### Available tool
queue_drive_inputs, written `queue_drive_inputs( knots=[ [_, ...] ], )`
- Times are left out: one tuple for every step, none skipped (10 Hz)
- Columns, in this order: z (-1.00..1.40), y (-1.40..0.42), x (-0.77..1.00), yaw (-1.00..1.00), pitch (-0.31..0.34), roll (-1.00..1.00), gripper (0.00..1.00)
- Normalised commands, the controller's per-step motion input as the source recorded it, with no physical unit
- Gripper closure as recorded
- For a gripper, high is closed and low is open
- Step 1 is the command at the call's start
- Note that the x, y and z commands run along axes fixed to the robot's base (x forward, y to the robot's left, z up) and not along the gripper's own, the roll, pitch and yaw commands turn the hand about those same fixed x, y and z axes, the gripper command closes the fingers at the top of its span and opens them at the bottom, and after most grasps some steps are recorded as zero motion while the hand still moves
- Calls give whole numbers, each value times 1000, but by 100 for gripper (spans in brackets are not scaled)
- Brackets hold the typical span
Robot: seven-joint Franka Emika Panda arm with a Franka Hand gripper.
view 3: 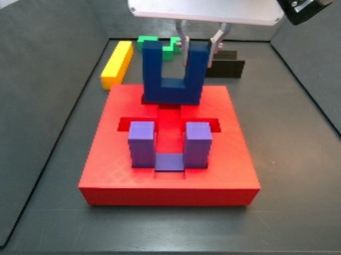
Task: Pick up the blue object. Move up. Move to above the board. Insert the blue object.
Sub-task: Insert the blue object.
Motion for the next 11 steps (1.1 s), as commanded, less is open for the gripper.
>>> queue_drive_inputs(
  knots=[
    [14,183,-69,-146,66,0,100],
    [0,54,-137,-134,0,0,100],
    [-111,-69,-151,0,0,54,100],
    [-180,-134,-180,14,-23,114,100],
    [-180,-146,-86,69,-17,97,100],
    [-214,-31,0,83,0,74,100],
    [-260,0,146,43,16,79,100],
    [-254,26,289,20,39,66,100],
    [-111,9,409,57,66,29,100],
    [-63,0,423,71,67,10,100],
    [-86,0,371,60,64,13,100]
  ],
)
